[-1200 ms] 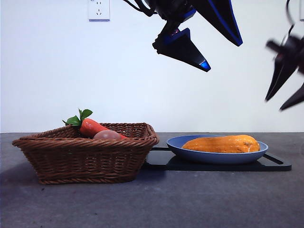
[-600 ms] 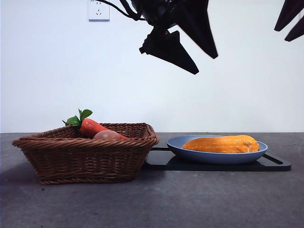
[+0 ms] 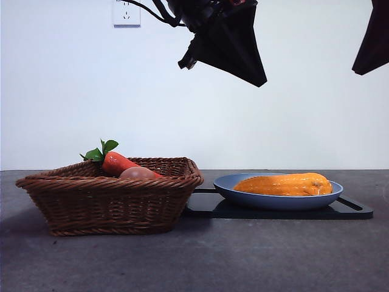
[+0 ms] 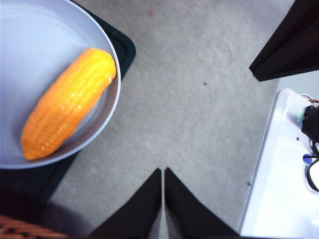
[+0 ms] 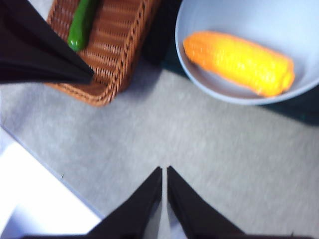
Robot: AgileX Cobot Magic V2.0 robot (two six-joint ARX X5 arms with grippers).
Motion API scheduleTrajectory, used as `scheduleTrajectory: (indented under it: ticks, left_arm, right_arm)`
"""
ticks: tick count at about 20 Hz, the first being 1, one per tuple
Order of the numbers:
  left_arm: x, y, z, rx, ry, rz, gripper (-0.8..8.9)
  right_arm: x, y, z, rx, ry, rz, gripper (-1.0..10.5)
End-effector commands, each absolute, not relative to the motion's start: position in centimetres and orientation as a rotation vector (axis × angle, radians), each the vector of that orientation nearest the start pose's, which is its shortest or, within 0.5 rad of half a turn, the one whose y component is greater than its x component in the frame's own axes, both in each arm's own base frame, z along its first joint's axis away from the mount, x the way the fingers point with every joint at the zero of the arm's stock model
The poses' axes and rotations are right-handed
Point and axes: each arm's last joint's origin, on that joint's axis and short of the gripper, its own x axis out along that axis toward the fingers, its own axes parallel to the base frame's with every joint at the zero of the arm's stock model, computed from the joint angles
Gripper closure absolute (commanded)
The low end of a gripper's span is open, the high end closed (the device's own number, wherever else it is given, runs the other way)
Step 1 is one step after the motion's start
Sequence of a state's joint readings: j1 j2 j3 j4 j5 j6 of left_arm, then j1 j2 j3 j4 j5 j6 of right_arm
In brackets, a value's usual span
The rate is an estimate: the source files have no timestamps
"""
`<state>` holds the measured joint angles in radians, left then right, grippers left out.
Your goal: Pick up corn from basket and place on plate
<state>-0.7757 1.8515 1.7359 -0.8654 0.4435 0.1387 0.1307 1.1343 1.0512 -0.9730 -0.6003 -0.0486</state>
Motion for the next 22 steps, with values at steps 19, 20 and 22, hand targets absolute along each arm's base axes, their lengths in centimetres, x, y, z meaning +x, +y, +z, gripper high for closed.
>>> scheduleTrajectory:
  ticks: [19,20,22]
  left_arm:
    - [29.1,-17.1,43.5,0.309,0.289,-0.904,8.06]
    - [28.6,-15.0,44.7,0.291,0.262,-0.85,8.06]
    - [27.3,-10.9,46.5,0.248,0.227,-0.737,8.06]
  right_arm:
    - [23.2,4.2,33.2,0.094,0.573,0.705,9.5]
    - [23.3,4.2,33.3,0.087,0.548,0.707,9.5]
    - [23.6,4.2,33.7,0.076,0.503,0.708,9.5]
